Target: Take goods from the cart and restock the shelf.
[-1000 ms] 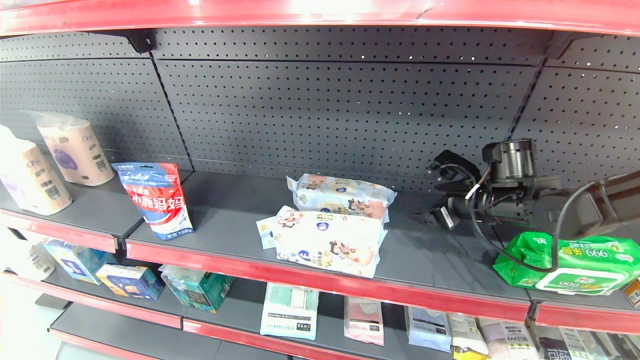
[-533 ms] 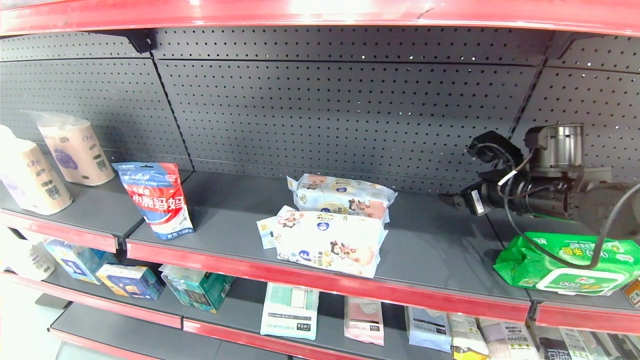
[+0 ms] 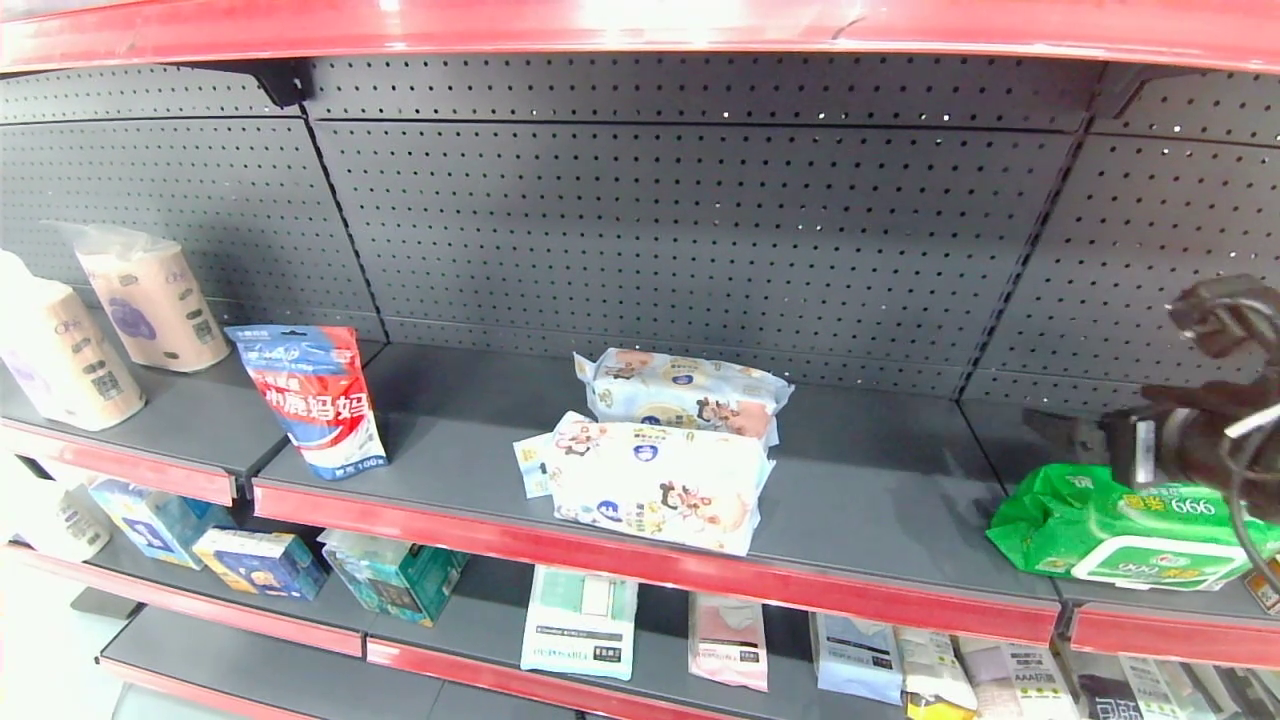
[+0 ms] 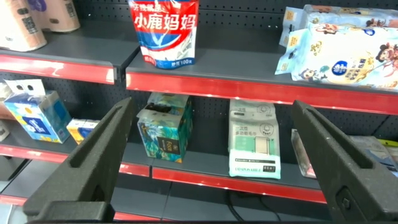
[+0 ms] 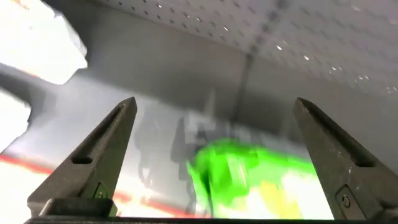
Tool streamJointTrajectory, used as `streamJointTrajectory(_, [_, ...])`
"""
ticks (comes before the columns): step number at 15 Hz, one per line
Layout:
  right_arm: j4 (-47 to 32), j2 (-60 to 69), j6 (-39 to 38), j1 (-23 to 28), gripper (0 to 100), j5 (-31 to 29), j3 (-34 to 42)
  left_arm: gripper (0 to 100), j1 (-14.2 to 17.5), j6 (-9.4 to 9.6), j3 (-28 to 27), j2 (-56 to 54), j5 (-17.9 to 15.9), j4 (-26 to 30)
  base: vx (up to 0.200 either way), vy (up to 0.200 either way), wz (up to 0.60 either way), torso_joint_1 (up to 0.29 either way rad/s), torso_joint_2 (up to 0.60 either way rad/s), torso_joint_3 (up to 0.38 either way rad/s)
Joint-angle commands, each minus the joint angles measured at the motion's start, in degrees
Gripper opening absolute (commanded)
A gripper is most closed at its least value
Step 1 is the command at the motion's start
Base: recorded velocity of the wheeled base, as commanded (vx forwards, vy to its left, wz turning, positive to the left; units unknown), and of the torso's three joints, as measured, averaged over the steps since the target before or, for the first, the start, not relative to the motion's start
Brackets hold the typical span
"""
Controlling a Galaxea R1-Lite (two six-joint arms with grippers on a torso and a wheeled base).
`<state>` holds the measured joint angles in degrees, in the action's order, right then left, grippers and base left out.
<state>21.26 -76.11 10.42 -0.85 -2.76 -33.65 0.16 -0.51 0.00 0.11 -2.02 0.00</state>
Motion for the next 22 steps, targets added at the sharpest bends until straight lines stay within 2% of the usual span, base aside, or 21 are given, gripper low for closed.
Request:
streamJointTrajectory(1, [-0.4, 22.5, 1.5, 10.3, 100, 1.2, 15.5, 100, 0.0, -0.02, 0.0, 0.0, 0.0, 0.0, 0.000, 0.000, 0.00, 0.000, 0.00, 0.000])
streamJointTrajectory(4, [-0.3, 38.7, 1.7, 10.0, 100, 2.1, 27.4, 100, 0.0, -0.02, 0.0, 0.0, 0.0, 0.0, 0.000, 0.000, 0.00, 0.000, 0.00, 0.000])
streamJointTrajectory(6, [-0.5, 45.8, -2.9, 9.3, 100, 5.7, 29.1, 100, 0.0, -0.02, 0.0, 0.0, 0.0, 0.0, 0.000, 0.000, 0.00, 0.000, 0.00, 0.000])
streamJointTrajectory(9, [-3.1, 56.2, -3.7, 9.0, 100, 6.7, 33.6, 100, 0.0, -0.02, 0.0, 0.0, 0.0, 0.0, 0.000, 0.000, 0.00, 0.000, 0.00, 0.000])
streamJointTrajectory(10, [-13.4, 65.8, -3.9, 8.0, 100, 7.9, 33.6, 100, 0.0, -0.02, 0.0, 0.0, -0.1, 0.0, 0.000, 0.000, 0.00, 0.000, 0.00, 0.000])
streamJointTrajectory(11, [-18.6, 71.4, -4.3, 7.4, 100, 8.1, 33.4, 100, 0.0, -0.02, 0.0, 0.0, -0.1, 0.0, 0.000, 0.000, 0.00, 0.000, 0.00, 0.000])
streamJointTrajectory(14, [-19.5, 70.5, -6.1, 7.4, 100, 8.0, 33.6, 100, 0.0, -0.02, 0.0, 0.0, 0.0, 0.0, 0.000, 0.000, 0.00, 0.000, 0.00, 0.000])
streamJointTrajectory(16, [-21.9, 70.3, -10.1, 5.8, 100, 5.9, 33.4, 100, 0.0, 0.07, 0.0, 0.0, -0.2, 0.0, 0.000, 0.000, 0.00, 0.000, 0.00, 0.000])
streamJointTrajectory(22, [-21.8, 70.4, -10.2, 5.7, 100, 4.2, 33.6, 100, 0.0, 0.07, 0.0, 0.1, -0.2, 0.0, 0.000, 0.000, 0.00, 0.000, 0.00, 0.000])
